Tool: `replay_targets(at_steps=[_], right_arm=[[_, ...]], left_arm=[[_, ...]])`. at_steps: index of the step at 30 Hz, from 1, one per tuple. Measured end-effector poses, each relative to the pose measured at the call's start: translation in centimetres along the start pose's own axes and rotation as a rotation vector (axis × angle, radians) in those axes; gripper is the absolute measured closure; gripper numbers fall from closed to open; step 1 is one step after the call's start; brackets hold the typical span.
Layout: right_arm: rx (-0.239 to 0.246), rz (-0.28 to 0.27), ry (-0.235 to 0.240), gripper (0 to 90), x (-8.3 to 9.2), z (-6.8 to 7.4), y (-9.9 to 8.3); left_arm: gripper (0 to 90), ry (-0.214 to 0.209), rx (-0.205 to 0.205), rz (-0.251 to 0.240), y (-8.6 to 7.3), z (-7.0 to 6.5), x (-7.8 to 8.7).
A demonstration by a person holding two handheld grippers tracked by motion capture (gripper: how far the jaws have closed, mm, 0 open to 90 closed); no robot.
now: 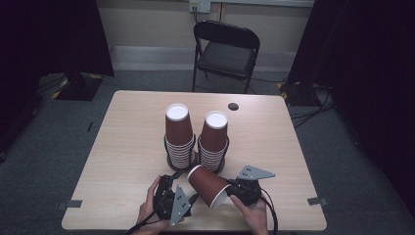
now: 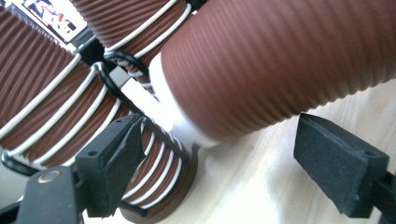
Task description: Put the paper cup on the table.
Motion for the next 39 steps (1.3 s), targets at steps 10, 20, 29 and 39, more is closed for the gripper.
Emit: replay_targets(at_steps=[10,20,29,39], right_arm=[[-0.013,0.050,0.018,86.0,-0.5,0.5,0.4],[-0.033,0.077,0.021,86.1,-0.8,0.6,0.9],[-0.021,0.122,0.065,86.0,-1.4,1.2,1.3],[-0.034,0.156,0.061,87.8,-2.1,1.6,2.4]], left_arm=[[12.0,0.041,-0.089,0.018,0.2,-0.7,-0.3],[4.1,0.086,-0.096,0.008,0.1,-0.3,-0.3],[2.8,0.088,-0.170,0.022,0.5,-0.7,-0.6],[6.6,0.051,-0.151,-0.026,1.6,-1.3,-0.6]])
Point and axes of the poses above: each handheld gripper's, and its own axes: x roughly backward along the jaws, y roughly out of its top, z roughly to its left, the point moved 6 cm from there along -x, roughly forward along the jaws, and after that the axes turned 1 degree about z, right-handed, at the moved point
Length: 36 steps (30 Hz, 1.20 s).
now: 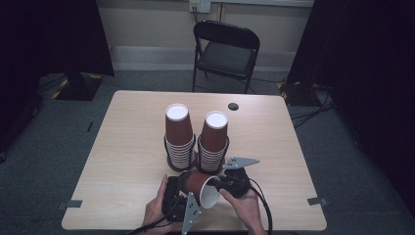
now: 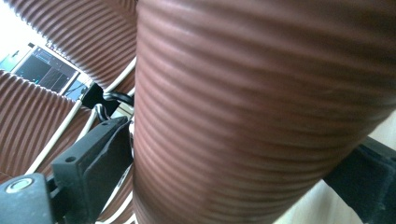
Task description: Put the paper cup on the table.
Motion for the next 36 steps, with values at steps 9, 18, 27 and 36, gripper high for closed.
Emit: replay_targets(at_steps=[9,18,27,36], right_arm=[[-0.010,0.010,0.033,87.9,-0.7,0.3,0.1],[-0.017,0.032,0.048,87.6,-1.3,0.5,0.2],[-0.020,0.064,0.052,87.0,-1.9,0.7,0.0],[-0.022,0.060,0.060,86.9,-2.1,0.9,0.0]], left_arm=[[6.5,-0.022,0.010,-0.035,1.0,-0.4,0.0],[6.7,-0.011,0.002,-0.066,2.2,-0.7,-0.1],[4.5,-0.015,0.017,-0.073,2.6,-0.7,-0.2],[5.5,-0.022,0.095,-0.098,2.3,-0.6,0.1]])
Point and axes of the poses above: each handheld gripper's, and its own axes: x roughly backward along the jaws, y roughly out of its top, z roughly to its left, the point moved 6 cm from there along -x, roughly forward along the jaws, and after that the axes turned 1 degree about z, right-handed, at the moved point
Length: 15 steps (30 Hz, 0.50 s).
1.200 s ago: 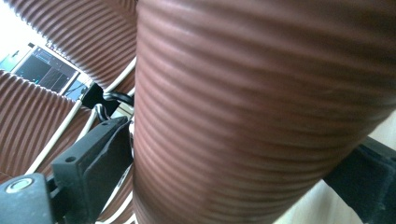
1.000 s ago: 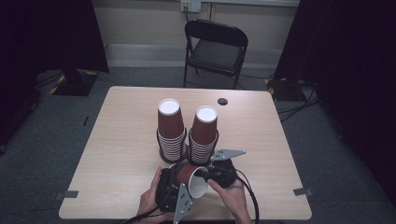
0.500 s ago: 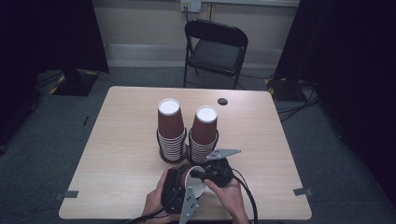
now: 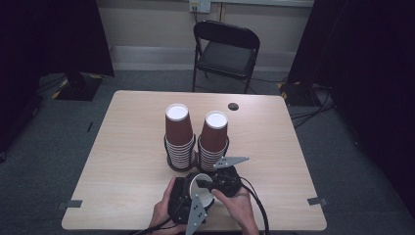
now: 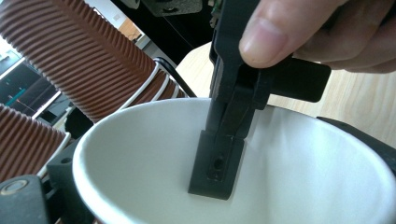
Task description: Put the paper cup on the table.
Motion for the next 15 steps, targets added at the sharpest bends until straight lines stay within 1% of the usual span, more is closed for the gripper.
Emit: replay_targets(at_steps=[2,4,5,6,7,8,9,10,12,15], right_arm=[[0.000,-0.002,0.004,86.7,-0.1,0.0,0.0],[0.000,-0.008,0.007,86.4,0.0,0.0,0.0],[-0.003,-0.015,0.006,85.6,0.0,0.0,0.1],[-0.003,-0.015,0.006,85.6,0.0,0.0,0.1],[-0.004,-0.023,0.006,82.6,0.0,0.1,0.1],[-0.004,-0.023,0.006,82.6,0.0,0.1,0.1],[-0.003,-0.026,0.007,81.6,0.1,0.1,0.1],[0.001,-0.031,0.009,79.6,0.1,0.1,0.1],[-0.003,-0.046,0.006,76.3,0.2,0.1,0.1],[-0.004,-0.066,0.006,74.4,0.4,0.1,0.2]], left_arm=[[6.0,-0.007,0.004,-0.001,0.0,0.1,0.0],[6.2,-0.012,0.028,-0.004,0.0,0.2,0.1],[6.4,-0.018,0.050,-0.011,0.0,0.4,0.1],[6.5,-0.018,0.050,-0.011,0.0,0.4,0.1],[6.5,-0.021,0.070,-0.010,-0.1,0.6,0.1],[6.5,-0.021,0.070,-0.010,-0.1,0.6,0.1],[6.5,-0.020,0.087,-0.013,-0.2,0.7,0.0],[6.6,-0.026,0.089,-0.010,-0.3,0.8,0.0],[6.6,-0.021,0.113,-0.010,-0.4,1.0,-0.1],[6.6,-0.023,0.109,0.005,-0.6,1.1,-0.2]])
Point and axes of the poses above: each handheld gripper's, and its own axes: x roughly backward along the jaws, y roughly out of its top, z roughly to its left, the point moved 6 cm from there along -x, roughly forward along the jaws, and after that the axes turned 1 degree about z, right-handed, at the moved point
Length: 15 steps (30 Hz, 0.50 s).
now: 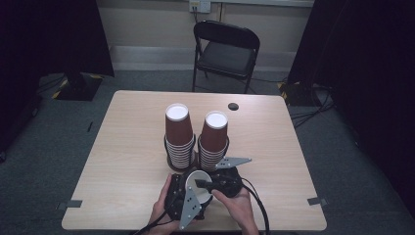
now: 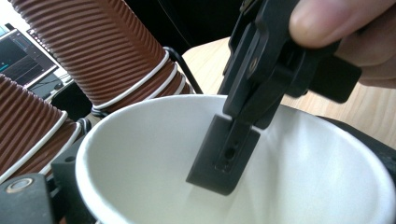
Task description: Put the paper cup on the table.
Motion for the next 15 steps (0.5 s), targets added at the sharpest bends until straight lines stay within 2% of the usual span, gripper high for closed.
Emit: replay_targets(at_steps=[1,8,11,12,15], right_arm=[[0.000,-0.006,-0.002,73.9,0.1,0.0,0.0],[-0.002,-0.062,-0.010,66.9,0.6,-0.2,0.1],[-0.009,-0.093,-0.015,64.3,1.0,-0.4,0.3],[-0.007,-0.113,-0.023,61.7,1.2,-0.5,0.3],[-0.008,-0.130,-0.025,59.8,1.3,-0.5,0.4]], left_arm=[[6.6,0.002,0.015,-0.006,0.0,0.0,0.0],[6.7,0.005,0.041,0.003,-0.3,0.5,-0.2],[6.7,0.004,0.066,0.002,-0.5,0.8,-0.2],[6.6,0.002,0.091,-0.002,-0.6,0.9,-0.3],[6.7,-0.003,0.107,-0.003,-0.8,1.0,-0.4]])
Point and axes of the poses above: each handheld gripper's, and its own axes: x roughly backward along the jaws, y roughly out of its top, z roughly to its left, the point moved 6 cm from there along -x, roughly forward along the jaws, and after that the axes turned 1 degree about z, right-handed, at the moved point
